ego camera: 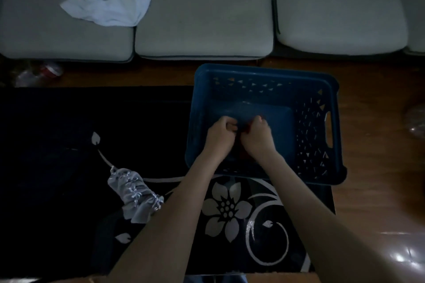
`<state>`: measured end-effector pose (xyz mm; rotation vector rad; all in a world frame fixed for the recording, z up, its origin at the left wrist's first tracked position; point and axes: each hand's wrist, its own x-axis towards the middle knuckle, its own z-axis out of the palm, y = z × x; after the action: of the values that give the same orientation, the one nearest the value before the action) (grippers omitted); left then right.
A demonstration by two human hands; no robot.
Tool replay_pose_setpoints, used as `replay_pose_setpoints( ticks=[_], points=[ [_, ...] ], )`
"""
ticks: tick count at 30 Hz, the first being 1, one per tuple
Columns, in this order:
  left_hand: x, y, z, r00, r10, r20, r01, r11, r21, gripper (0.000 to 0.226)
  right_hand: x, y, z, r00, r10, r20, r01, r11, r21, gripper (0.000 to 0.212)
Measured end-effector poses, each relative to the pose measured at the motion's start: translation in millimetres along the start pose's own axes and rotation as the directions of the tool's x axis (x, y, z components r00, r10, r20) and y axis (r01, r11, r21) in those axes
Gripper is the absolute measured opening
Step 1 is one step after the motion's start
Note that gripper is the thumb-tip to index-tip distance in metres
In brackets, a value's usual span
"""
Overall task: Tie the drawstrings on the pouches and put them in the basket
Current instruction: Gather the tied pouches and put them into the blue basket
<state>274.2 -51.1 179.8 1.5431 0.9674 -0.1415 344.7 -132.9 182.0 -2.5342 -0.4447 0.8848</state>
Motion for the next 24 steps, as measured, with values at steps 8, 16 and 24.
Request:
replay_pose_setpoints(
  ticks=[8,16,24],
  points=[
    [-53.9,-12.2,-73.5,0.956,0.126,-0.264,-0.136,0.991,-0.021,0.022,-53.1,-84.2,32.6,0.945,-0.326,-0.022,0.327,0.944,0.044,0.022],
    [-111.8,-124.0,-156.6,0.959,-0.044,-0.281,0.009,0.992,-0.127,0.027,-112.0,-130.0,102.5,0.91,-0.385,0.155,0.344,0.908,0.238,0.039],
    [-126.4,-272.2,-183.4,0.85,-0.426,-0.31,0.421,0.903,-0.085,0.023,-130.7,-44.7,220.7,0.891,-0.101,0.442,0.13,0.991,-0.036,0.04]
  ],
)
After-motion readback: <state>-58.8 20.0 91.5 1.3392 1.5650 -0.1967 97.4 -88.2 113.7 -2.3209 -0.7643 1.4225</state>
